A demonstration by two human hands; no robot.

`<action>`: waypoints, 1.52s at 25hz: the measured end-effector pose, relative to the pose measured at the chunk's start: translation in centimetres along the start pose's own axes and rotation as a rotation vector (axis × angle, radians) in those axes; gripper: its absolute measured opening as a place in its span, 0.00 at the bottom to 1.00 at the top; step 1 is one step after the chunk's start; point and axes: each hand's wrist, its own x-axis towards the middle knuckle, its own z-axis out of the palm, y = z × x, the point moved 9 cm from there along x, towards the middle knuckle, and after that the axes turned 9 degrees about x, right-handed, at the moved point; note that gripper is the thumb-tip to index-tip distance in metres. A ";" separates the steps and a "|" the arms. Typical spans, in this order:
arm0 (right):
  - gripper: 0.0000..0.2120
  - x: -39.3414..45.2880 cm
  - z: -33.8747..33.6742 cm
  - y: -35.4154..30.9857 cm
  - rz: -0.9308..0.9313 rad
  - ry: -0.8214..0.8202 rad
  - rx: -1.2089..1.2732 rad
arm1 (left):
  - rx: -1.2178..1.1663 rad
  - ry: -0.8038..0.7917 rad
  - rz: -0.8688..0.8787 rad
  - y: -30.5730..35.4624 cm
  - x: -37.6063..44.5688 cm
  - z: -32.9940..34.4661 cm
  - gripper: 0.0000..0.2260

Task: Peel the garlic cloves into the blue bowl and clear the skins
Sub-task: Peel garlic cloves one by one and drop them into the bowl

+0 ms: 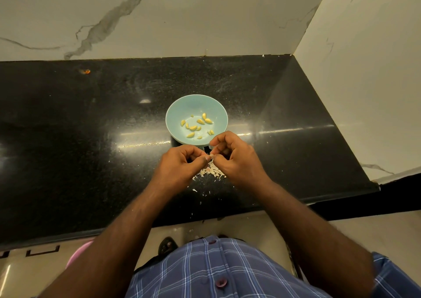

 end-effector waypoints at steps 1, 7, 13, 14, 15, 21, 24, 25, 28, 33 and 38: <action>0.10 -0.2 0.1 -0.3 -0.025 0.007 -0.030 | 0.006 -0.007 -0.004 0.0 0.0 0.1 0.05; 0.10 -0.6 0.3 -1.3 -0.147 -0.007 -0.114 | -0.091 -0.105 -0.027 -0.2 0.3 0.6 0.06; 0.10 0.3 -0.7 1.0 0.060 -0.095 0.140 | -0.242 -0.153 -0.059 -0.3 0.1 1.0 0.08; 0.11 0.2 -0.5 1.3 0.093 -0.113 0.184 | -0.265 -0.160 -0.068 -0.4 0.0 1.1 0.09; 0.11 0.0 -0.4 1.3 0.096 -0.100 0.209 | -0.295 -0.167 -0.081 -0.6 -0.1 1.3 0.09; 0.04 -0.3 -0.9 1.4 0.020 0.092 0.223 | -0.525 -0.159 -0.189 -0.7 -0.9 2.4 0.06; 0.05 -0.5 -0.4 1.9 0.067 0.073 0.311 | -0.557 -0.119 -0.219 -1.0 -0.8 2.5 0.05; 0.06 -0.6 -0.1 2.0 0.099 0.064 0.382 | -0.567 -0.109 -0.217 -0.9 -0.8 2.5 0.06; 0.05 -0.8 0.5 2.4 0.175 0.022 0.576 | -0.624 -0.143 -0.217 -0.6 -1.2 3.0 0.05; 0.06 -0.9 0.3 2.4 0.211 0.029 0.703 | -0.364 -0.112 -0.172 -1.4 -1.0 3.0 0.11; 0.07 -0.7 -1.2 3.0 0.207 0.111 0.489 | -0.100 -0.014 -0.109 -1.9 -0.7 1.8 0.03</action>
